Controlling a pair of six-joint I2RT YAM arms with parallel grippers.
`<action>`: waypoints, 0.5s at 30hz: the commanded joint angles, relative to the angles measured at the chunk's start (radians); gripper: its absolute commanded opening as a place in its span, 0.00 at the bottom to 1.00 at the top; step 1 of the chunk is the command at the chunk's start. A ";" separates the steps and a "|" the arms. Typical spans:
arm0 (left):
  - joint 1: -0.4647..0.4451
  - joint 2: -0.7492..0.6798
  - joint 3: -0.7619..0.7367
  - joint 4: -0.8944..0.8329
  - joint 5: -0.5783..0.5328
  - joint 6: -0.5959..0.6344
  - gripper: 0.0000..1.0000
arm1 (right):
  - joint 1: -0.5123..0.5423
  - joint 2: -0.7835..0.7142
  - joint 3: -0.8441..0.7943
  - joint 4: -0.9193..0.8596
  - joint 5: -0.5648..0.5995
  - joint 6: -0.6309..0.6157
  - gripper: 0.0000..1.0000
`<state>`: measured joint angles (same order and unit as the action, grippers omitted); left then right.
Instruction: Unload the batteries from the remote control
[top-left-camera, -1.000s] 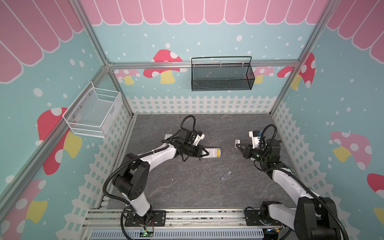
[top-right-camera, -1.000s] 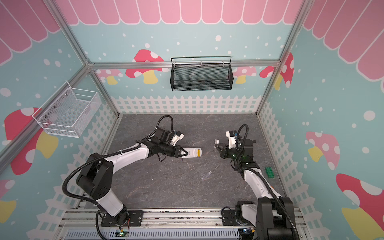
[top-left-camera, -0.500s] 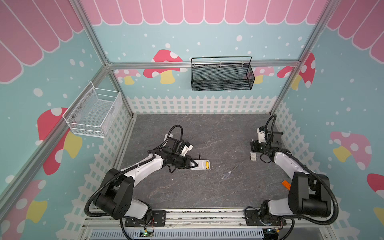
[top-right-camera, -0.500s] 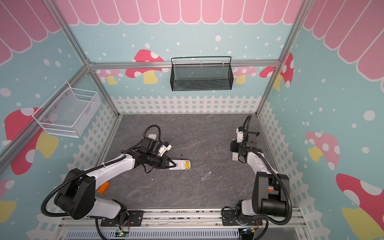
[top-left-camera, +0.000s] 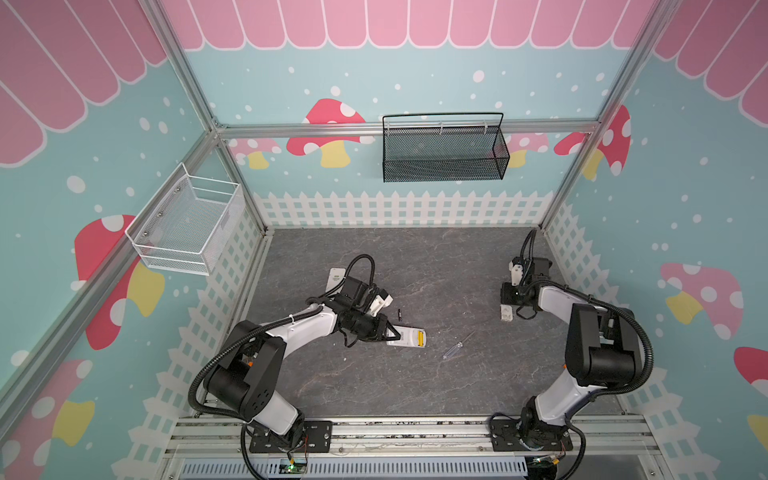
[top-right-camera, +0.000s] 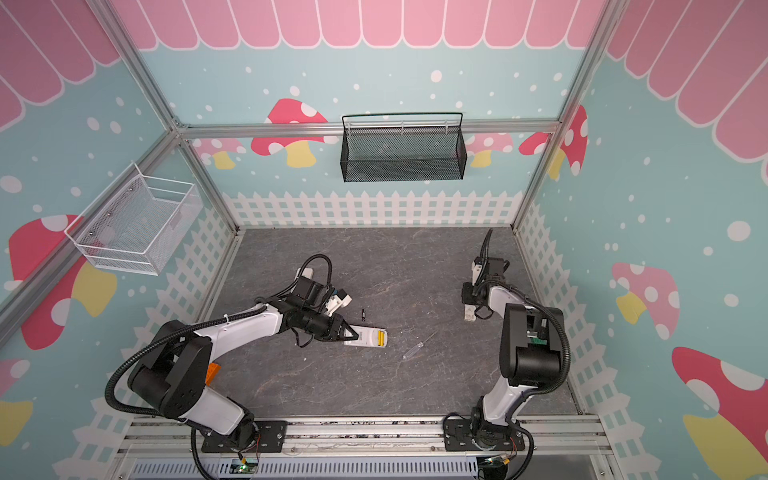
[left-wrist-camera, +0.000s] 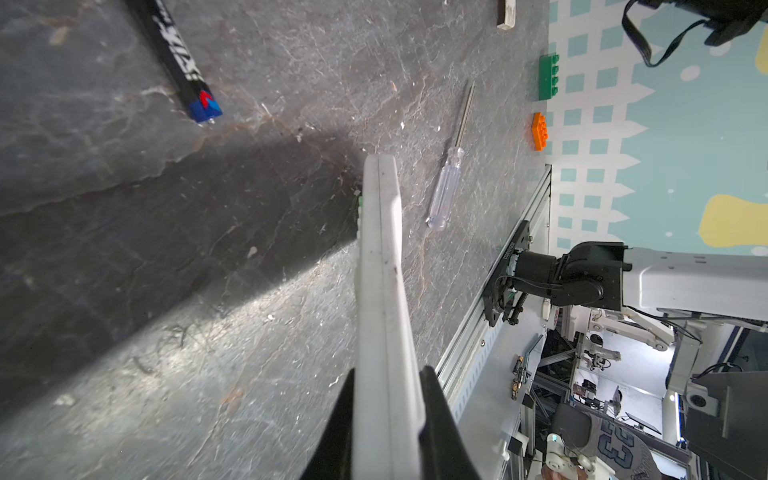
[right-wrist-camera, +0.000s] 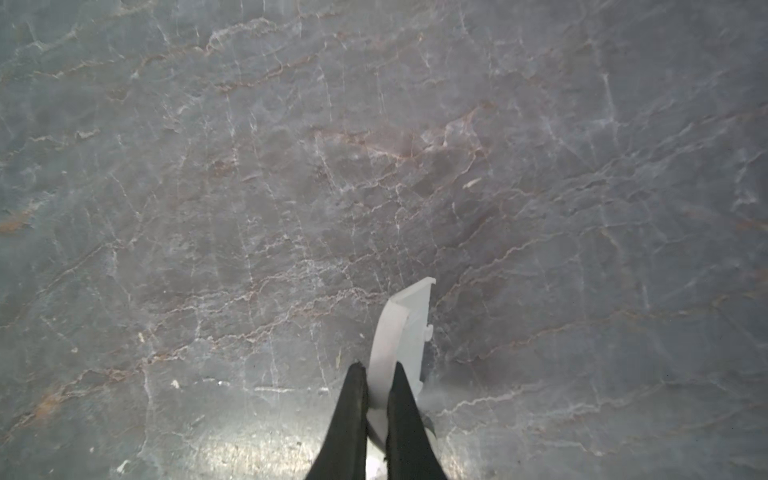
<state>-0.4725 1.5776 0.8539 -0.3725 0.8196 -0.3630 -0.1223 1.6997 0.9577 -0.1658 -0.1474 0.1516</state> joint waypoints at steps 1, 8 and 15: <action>0.003 0.027 0.016 -0.018 -0.040 0.001 0.12 | 0.011 0.033 0.033 -0.035 0.008 -0.017 0.19; 0.029 0.029 -0.005 -0.047 -0.155 0.025 0.25 | 0.034 -0.052 0.016 -0.064 0.010 0.003 0.39; 0.030 0.018 -0.014 -0.046 -0.215 0.041 0.48 | 0.116 -0.303 -0.155 -0.089 -0.022 0.092 0.42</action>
<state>-0.4454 1.6009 0.8444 -0.4122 0.6514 -0.3367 -0.0376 1.4815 0.8650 -0.2188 -0.1490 0.1982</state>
